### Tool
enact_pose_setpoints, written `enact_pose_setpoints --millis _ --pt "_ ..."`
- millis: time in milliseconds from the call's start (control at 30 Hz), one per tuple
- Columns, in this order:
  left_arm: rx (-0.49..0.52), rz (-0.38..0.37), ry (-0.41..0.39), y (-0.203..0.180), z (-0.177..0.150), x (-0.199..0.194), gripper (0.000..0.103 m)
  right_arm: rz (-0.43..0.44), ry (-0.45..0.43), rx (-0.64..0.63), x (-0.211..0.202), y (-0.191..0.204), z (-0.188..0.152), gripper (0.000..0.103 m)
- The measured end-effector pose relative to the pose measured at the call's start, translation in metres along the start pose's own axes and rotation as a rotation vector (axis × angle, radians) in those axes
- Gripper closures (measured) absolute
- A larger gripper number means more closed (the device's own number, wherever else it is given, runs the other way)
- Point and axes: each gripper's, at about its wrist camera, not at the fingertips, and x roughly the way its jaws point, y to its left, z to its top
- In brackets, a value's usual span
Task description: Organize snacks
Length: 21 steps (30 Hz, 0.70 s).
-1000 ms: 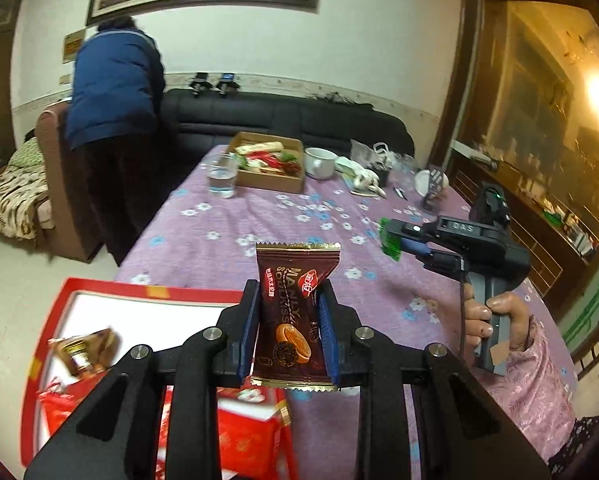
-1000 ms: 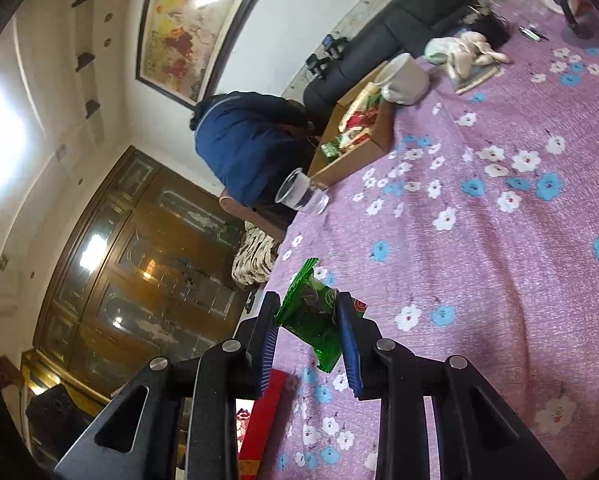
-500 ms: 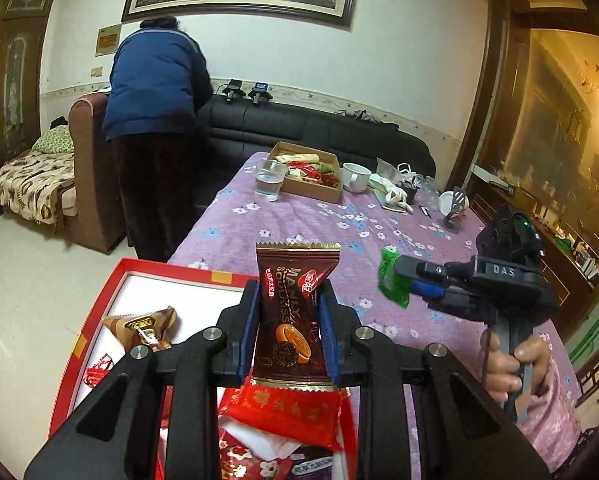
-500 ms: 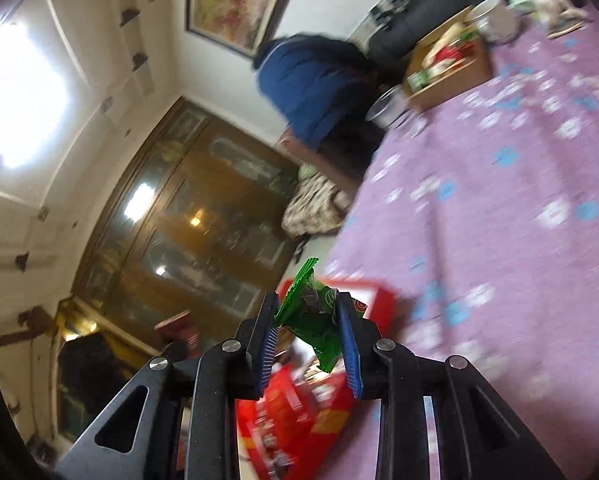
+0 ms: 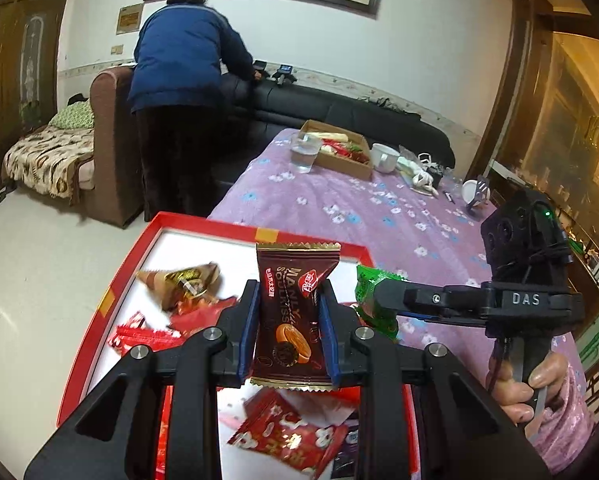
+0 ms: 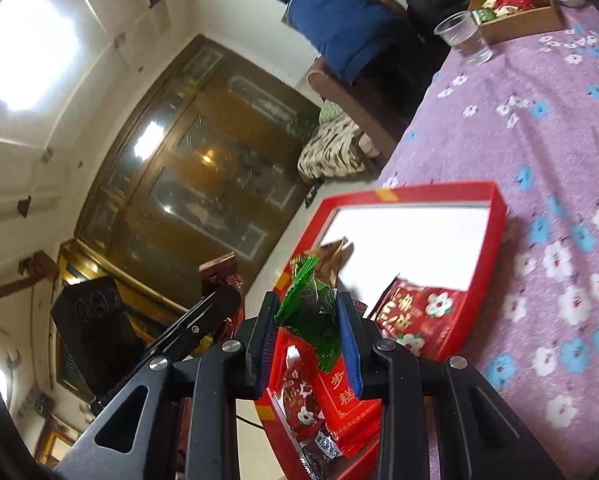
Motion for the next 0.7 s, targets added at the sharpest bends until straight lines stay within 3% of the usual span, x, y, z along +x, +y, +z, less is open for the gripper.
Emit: enact_pose_setpoints --millis 300,367,467,700 --pt "0.002 0.018 0.008 0.003 -0.002 0.000 0.077 -0.041 0.019 -0.064 0.017 0.018 0.000 0.071" --pt "0.009 0.028 0.006 0.001 -0.002 -0.001 0.074 -0.052 0.011 -0.070 0.016 0.021 0.001 0.065" --pt "-0.002 0.042 -0.005 0.003 -0.001 -0.002 0.040 -0.065 -0.022 -0.076 0.007 0.019 0.006 0.054" --pt "-0.003 0.047 -0.041 -0.004 0.005 -0.007 0.024 -0.113 -0.129 -0.031 -0.035 -0.007 0.025 0.048"
